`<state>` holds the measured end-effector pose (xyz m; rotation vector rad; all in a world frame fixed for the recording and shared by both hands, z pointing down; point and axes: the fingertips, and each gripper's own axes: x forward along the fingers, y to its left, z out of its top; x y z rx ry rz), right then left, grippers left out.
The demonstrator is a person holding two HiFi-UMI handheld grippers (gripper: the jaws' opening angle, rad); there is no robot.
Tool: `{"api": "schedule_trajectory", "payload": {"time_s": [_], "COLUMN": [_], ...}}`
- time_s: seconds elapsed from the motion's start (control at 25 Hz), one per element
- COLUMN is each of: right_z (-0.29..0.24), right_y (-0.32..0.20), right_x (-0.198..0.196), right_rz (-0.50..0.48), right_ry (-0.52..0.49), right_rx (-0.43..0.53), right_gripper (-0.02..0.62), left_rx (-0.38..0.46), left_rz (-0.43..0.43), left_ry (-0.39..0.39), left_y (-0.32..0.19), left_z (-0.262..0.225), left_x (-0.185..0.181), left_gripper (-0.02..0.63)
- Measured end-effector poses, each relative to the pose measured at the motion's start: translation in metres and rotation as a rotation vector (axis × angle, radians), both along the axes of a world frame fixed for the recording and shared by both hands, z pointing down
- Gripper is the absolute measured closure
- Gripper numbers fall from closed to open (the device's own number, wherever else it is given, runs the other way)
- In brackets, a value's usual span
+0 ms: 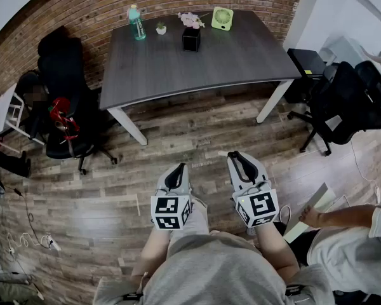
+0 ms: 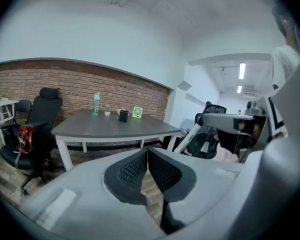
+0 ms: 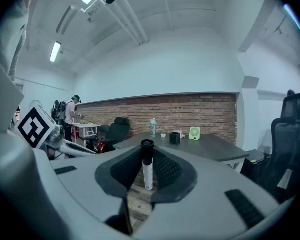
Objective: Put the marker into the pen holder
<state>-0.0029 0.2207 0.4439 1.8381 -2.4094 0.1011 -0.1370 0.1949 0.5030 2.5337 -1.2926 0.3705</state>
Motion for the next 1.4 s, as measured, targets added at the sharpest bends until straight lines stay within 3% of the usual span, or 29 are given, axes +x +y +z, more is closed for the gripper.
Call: {"api": "schedule_trajectory", "payload": {"time_s": [0.2,0.36,0.64,1.0,1.4], "right_z": [-0.007,-0.019,-0.032,-0.026,-0.015], "right_y": [0.088,0.127,0.153,0.174,0.159], "right_x": [-0.001,-0.014,-0.02,-0.004,-0.006], "right_rz": [-0.043,-0.083,-0.105,-0.107,-0.117], "right_ry": [0.023,0.021,0.004,0.004,-0.001], "right_rx": [0.024,0.059,0.067,0.064,0.042], "right_gripper": [0.523,0.523,0.523,0.523,0.523], "left_rx": [-0.024,-0.01,0.019,0.026,0.007], "left_rz": [-0.03,-0.075,-0.11,-0.088,-0.067], "left_ry": [0.0,-0.007,0.002,0.005,0.012], "left_y": [0.103,0.138,0.158,0.177,0.163], "left_z": [0.0,-0.008,-0.025,-0.026,-0.019], "left_x": [0.008,-0.011,-0.025,-0.001,0.006], "left_gripper": [0.586,0.586,0.586,0.586,0.586]}}
